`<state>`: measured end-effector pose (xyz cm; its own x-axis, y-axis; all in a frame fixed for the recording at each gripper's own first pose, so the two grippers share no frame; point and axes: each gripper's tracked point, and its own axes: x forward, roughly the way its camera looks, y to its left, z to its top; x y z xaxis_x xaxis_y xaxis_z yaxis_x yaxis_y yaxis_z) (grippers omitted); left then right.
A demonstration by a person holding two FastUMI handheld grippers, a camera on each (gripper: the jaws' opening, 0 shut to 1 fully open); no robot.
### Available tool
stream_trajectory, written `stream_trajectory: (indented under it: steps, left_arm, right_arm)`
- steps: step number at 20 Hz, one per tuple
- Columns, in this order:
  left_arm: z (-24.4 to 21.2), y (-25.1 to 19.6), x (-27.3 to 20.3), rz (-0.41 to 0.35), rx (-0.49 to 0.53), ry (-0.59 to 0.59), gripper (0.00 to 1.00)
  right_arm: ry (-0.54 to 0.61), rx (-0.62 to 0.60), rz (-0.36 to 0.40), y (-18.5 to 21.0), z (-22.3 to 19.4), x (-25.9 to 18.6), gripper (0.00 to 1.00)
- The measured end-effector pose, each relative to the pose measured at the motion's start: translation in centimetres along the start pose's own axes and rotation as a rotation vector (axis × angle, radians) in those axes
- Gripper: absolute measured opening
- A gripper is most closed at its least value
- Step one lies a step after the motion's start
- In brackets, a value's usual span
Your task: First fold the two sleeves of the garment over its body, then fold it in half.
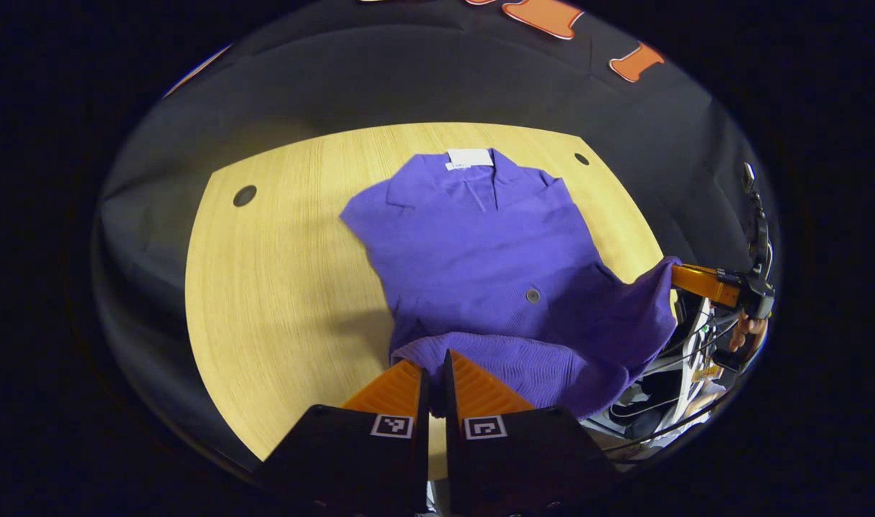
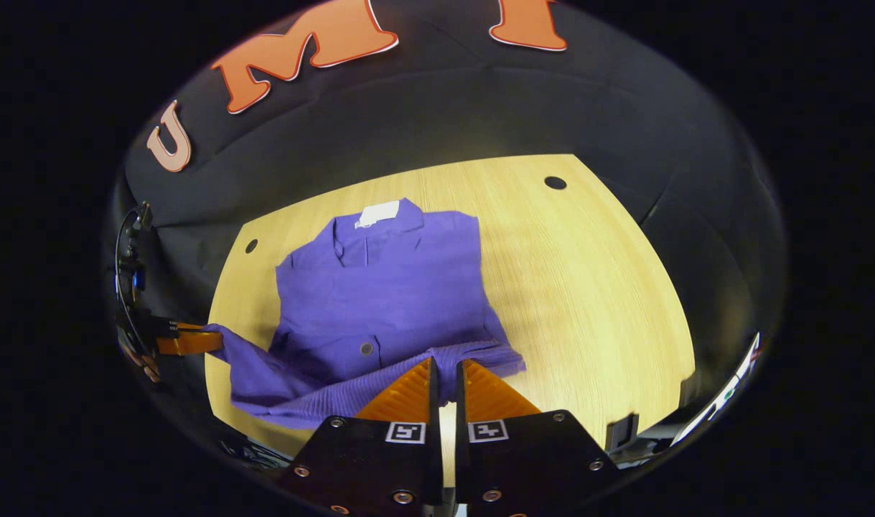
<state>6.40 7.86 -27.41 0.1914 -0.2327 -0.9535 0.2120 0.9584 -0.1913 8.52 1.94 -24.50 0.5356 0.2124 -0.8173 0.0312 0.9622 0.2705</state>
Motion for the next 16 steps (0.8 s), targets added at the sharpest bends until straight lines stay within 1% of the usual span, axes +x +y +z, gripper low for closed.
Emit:
stream_trajectory:
  steps: [2, 5, 8, 9, 12, 16]
  left_arm:
    - [2.5, 0.6, 0.5, 0.033, 0.011, -0.006, 0.12]
    - [6.6, 1.2, 1.7, 0.071, -0.004, -0.029, 0.12]
    - [10.3, 2.7, 3.3, 0.126, 0.003, -0.051, 0.12]
    - [11.5, 2.9, 3.6, 0.136, -0.007, -0.059, 0.12]
    - [14.0, 3.3, 5.2, 0.139, -0.083, -0.097, 0.12]
    - [15.8, 5.1, 6.4, 0.193, -0.135, -0.148, 0.12]
  right_arm:
    - [0.01, -0.037, 0.031, 0.0, 2.0, 1.3, 0.07]
    - [0.013, -0.104, 0.043, -1.3, 5.0, 3.7, 0.07]
    - [0.01, -0.121, 0.066, -1.9, 8.1, 6.5, 0.07]
    - [0.016, -0.119, 0.077, -2.2, 9.0, 7.3, 0.07]
    - [0.02, -0.109, 0.121, -2.1, 11.4, 9.9, 0.07]
    - [0.014, -0.097, 0.165, -1.2, 14.0, 12.6, 0.07]
